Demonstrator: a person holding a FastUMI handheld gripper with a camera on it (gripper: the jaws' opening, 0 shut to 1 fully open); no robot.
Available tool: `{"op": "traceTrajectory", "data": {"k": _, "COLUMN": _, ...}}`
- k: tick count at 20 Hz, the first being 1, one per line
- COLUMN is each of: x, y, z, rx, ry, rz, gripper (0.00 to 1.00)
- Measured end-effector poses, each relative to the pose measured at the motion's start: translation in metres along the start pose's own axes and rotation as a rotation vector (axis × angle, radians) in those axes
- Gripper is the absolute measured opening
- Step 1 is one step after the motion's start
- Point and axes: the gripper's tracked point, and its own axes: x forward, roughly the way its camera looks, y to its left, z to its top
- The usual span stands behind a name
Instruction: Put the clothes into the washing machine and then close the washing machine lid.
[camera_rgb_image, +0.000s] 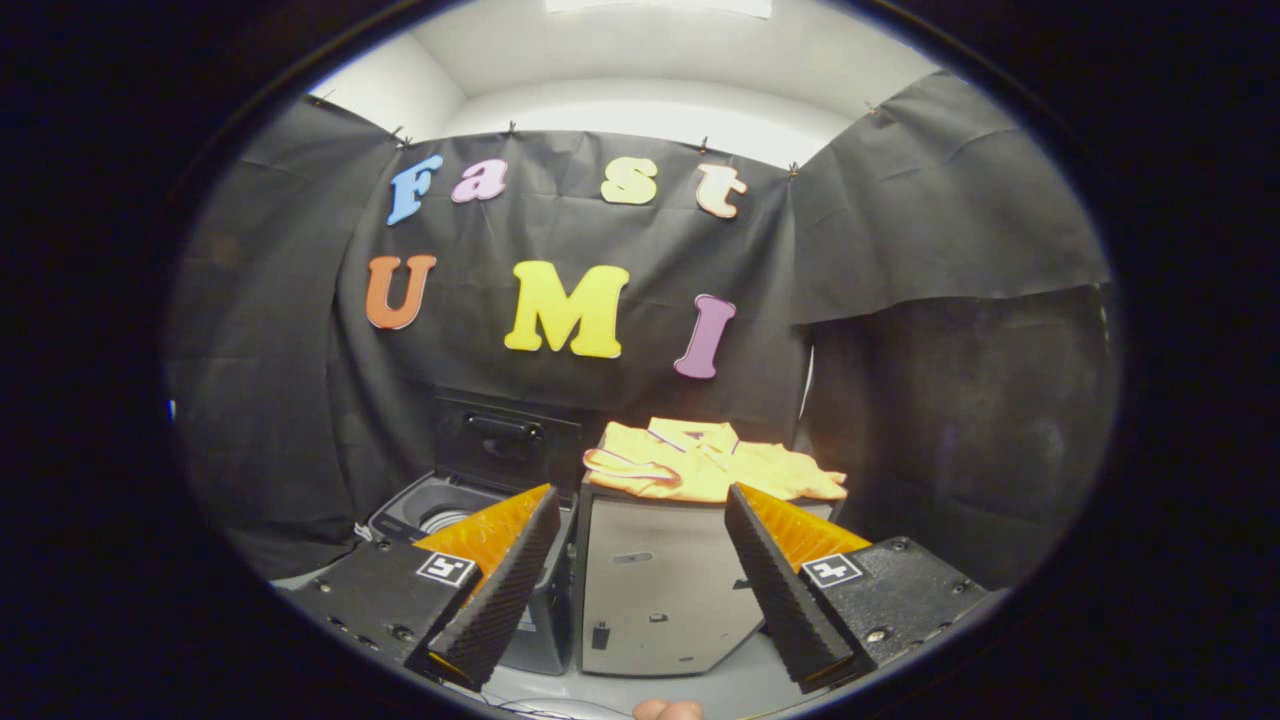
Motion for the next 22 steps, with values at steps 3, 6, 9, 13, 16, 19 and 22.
{"op": "traceTrajectory", "data": {"k": 3, "x": 0.014, "y": -0.008, "z": 0.003, "rx": 0.003, "ry": -0.002, "rz": -0.020, "gripper": 1.00}}
{"op": "traceTrajectory", "data": {"k": 6, "x": 0.032, "y": -0.016, "z": 0.005, "rx": 0.005, "ry": 0.004, "rz": -0.041, "gripper": 1.00}}
{"op": "traceTrajectory", "data": {"k": 9, "x": 0.048, "y": -0.027, "z": 0.008, "rx": 0.026, "ry": 0.024, "rz": -0.066, "gripper": 1.00}}
{"op": "traceTrajectory", "data": {"k": 13, "x": 0.077, "y": -0.043, "z": 0.017, "rx": 0.022, "ry": 0.030, "rz": -0.083, "gripper": 1.00}}
{"op": "traceTrajectory", "data": {"k": 16, "x": 0.106, "y": -0.057, "z": 0.026, "rx": 0.019, "ry": 0.025, "rz": -0.088, "gripper": 1.00}}
{"op": "traceTrajectory", "data": {"k": 19, "x": 0.141, "y": -0.070, "z": 0.028, "rx": 0.038, "ry": 0.040, "rz": -0.079, "gripper": 1.00}}
{"op": "traceTrajectory", "data": {"k": 22, "x": 0.177, "y": -0.086, "z": 0.030, "rx": 0.061, "ry": 0.053, "rz": -0.073, "gripper": 1.00}}
